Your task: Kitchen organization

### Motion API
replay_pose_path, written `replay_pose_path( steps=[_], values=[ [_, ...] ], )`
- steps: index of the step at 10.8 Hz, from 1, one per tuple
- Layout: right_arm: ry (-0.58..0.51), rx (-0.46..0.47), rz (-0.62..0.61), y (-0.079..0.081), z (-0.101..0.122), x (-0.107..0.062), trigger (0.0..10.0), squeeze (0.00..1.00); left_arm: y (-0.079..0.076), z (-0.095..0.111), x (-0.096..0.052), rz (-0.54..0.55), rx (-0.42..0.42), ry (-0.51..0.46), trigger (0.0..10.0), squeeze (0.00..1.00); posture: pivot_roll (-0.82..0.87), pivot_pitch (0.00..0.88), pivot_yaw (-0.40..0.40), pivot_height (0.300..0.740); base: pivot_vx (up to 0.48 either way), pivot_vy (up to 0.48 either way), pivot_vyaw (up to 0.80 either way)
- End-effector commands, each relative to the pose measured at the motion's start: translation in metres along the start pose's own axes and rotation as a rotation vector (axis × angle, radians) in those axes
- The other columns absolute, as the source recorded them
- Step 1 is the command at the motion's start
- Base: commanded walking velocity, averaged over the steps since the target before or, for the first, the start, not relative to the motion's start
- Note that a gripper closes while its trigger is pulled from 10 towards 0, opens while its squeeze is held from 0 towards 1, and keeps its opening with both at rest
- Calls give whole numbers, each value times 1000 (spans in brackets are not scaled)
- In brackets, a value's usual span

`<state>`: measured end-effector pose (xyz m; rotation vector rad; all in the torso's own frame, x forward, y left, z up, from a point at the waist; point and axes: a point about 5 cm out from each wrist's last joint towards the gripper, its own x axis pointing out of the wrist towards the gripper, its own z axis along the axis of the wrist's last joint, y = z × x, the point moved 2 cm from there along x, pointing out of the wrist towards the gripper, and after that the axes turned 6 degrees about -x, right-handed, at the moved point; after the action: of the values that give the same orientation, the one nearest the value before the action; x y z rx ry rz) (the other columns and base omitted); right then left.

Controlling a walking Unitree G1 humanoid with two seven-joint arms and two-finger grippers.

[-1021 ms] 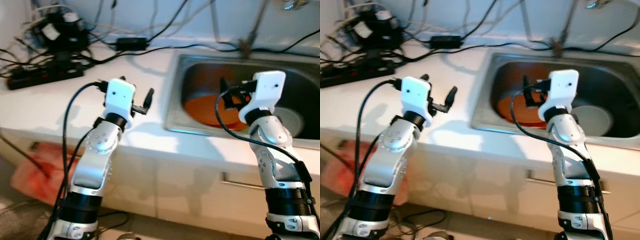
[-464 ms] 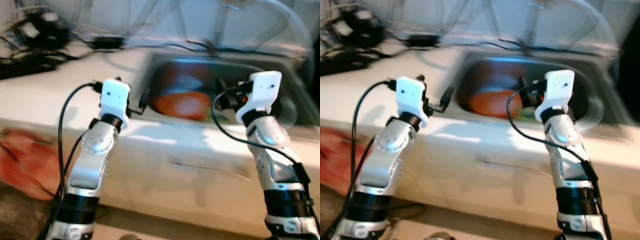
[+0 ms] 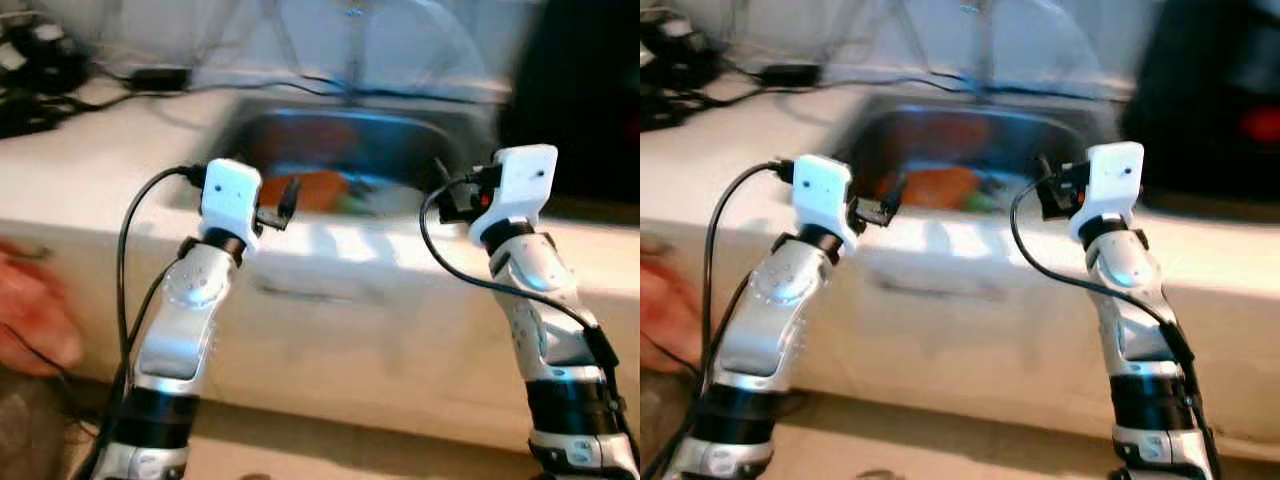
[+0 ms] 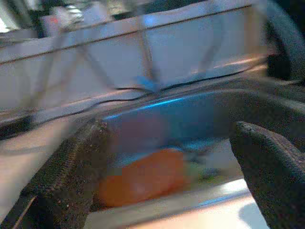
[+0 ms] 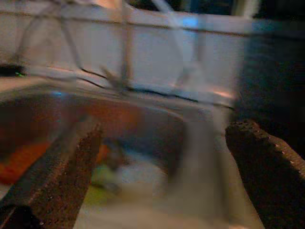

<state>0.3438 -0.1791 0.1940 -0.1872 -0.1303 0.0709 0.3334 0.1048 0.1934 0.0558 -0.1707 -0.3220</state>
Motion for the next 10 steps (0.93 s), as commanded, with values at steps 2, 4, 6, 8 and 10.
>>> replay_pose_path(
  steps=[2,4,6,8,10],
  values=[
    [-13,10,4,1,4,1,10000,1000,1,2,1,-7,23,-4,10000,0,194,0,41,740,0,-471,0],
    [-8,12,-1,-1,2,1,10000,1000,1,1,1,-10,23,0,10000,0,194,0,41,740,0,-461,0],
    [-3,11,-2,0,0,1,10000,1000,0,0,0,-15,28,3,10000,0,195,0,41,740,0,-458,0],
    [2,6,-6,0,-2,0,10000,1000,0,-1,0,-19,28,6,10000,0,193,0,43,740,0,-456,0],
    [31,2,-17,-2,-9,-1,10000,1000,-2,-1,1,-28,15,3,10000,0,193,0,43,740,0,0,-400]
  ],
)
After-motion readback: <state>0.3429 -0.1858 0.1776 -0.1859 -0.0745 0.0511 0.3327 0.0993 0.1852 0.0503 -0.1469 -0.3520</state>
